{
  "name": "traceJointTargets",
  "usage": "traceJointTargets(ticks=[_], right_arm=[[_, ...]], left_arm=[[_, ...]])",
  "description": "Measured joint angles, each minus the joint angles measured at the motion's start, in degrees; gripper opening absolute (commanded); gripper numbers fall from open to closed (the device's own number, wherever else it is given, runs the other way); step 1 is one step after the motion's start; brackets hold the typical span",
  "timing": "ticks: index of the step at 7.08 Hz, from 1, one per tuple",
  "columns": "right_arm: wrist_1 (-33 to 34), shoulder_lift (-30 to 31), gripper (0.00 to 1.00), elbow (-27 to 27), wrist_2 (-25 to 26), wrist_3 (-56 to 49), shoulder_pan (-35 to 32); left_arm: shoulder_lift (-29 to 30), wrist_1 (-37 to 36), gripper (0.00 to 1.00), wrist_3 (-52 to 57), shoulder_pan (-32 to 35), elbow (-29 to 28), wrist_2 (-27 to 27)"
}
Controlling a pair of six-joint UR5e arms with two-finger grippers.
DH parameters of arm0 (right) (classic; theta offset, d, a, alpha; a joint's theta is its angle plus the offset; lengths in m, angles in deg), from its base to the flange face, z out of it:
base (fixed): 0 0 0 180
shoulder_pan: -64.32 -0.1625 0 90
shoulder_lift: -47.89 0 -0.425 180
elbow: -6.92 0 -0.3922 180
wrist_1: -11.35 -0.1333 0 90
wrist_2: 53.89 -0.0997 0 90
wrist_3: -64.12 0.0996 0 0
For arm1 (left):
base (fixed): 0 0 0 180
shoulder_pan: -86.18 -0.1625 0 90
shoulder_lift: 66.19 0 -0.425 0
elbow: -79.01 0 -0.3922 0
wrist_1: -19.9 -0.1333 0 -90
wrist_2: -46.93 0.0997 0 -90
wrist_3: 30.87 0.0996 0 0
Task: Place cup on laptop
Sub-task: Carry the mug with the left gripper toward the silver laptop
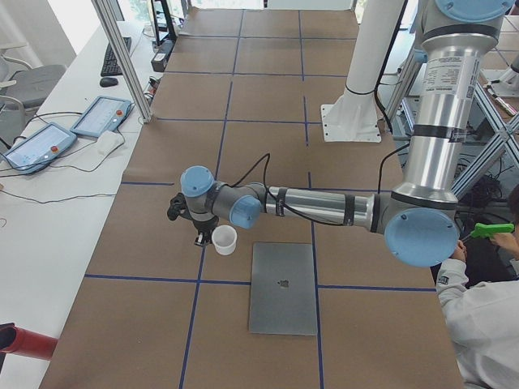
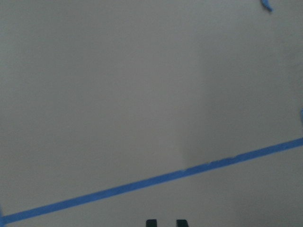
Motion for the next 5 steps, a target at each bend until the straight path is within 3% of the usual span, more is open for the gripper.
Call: traceJointTargets(ticks=[5], right_arm=[[0.0, 0.0, 1.0, 0.0, 0.0, 0.0, 0.0]], left_arm=[[-10.7, 0.3, 0.0, 1.0, 2.4, 4.1, -0.1]])
